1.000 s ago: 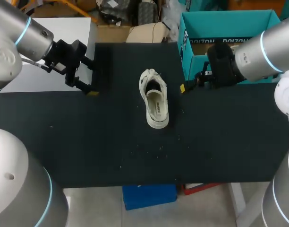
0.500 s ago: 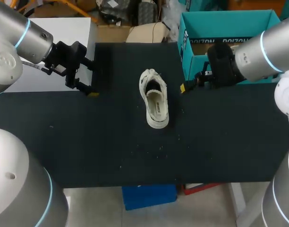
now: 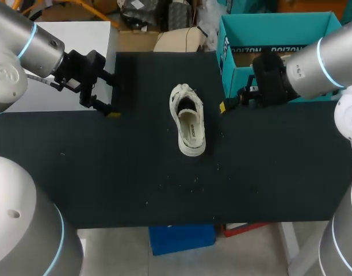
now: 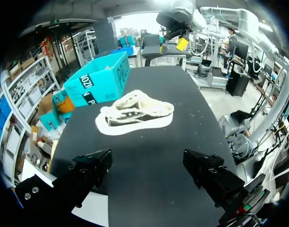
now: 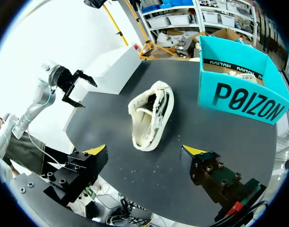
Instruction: Take the shoe out of the shoebox, open the shoe tongue, remove and reinsert the insole, then place the shoe into the shoebox
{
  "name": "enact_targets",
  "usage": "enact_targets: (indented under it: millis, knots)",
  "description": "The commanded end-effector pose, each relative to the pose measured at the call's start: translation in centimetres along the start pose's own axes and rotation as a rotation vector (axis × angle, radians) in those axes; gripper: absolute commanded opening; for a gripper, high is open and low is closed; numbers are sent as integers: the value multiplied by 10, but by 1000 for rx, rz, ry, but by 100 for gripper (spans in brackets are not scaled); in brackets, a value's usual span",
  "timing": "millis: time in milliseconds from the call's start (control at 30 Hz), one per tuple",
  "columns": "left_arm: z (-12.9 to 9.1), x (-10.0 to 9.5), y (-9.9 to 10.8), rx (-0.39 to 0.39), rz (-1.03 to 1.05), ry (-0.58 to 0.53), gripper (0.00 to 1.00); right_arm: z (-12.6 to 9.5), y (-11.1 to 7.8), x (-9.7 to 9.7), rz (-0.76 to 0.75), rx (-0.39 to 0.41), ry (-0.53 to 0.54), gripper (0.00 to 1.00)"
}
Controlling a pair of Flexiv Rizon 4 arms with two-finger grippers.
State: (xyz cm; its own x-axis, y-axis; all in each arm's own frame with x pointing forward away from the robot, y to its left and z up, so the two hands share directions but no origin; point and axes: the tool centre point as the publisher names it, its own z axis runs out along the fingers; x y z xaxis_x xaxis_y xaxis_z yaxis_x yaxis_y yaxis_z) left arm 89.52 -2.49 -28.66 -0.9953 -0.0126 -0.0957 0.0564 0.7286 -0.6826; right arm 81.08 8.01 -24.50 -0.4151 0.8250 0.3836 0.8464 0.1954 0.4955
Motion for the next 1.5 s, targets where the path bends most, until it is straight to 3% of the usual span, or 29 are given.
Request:
enact_targets:
  millis: [33, 100, 167, 367, 533, 1033, 1167, 1200, 1233, 1267, 1333, 1433, 1500]
  knots:
    - [1, 1, 1, 0, 1, -4, 100, 1, 6, -1, -32, 44, -22, 100]
    - [1, 1, 1, 0, 1, -4, 100, 5, 14, -5, -52, 57, -28, 100]
    - [1, 1, 1, 0, 1, -4, 100, 9, 21, -6, -75, 125, -49, 100]
    - [1, 1, 1, 0, 1, -4, 100, 29, 36, -6, -136, 234, -107, 100]
    - [1, 1, 1, 0, 1, -4, 100, 54, 44, 1, -145, 365, -245, 100]
    - [1, 1, 1, 0, 1, -4, 100, 59, 45, 1, -140, 360, -262, 100]
    - [1, 1, 1, 0, 1, -4, 100, 78, 50, 5, -94, 360, -264, 100]
    - [1, 1, 1, 0, 1, -4, 100, 85, 51, 6, -79, 357, -260, 82]
    - [1, 1, 1, 0, 1, -4, 100, 89, 52, 7, -70, 356, -259, 71]
    - [1, 1, 1, 0, 1, -4, 100, 94, 53, 7, -58, 356, -257, 62]
    - [1, 1, 1, 0, 1, -4, 100, 104, 54, 7, -43, 366, -255, 52]
    - [1, 1, 1, 0, 1, -4, 100, 117, 52, 5, -10, 367, -260, 63]
    - [1, 1, 1, 0, 1, -4, 100, 123, 50, 2, 19, 340, -252, 65]
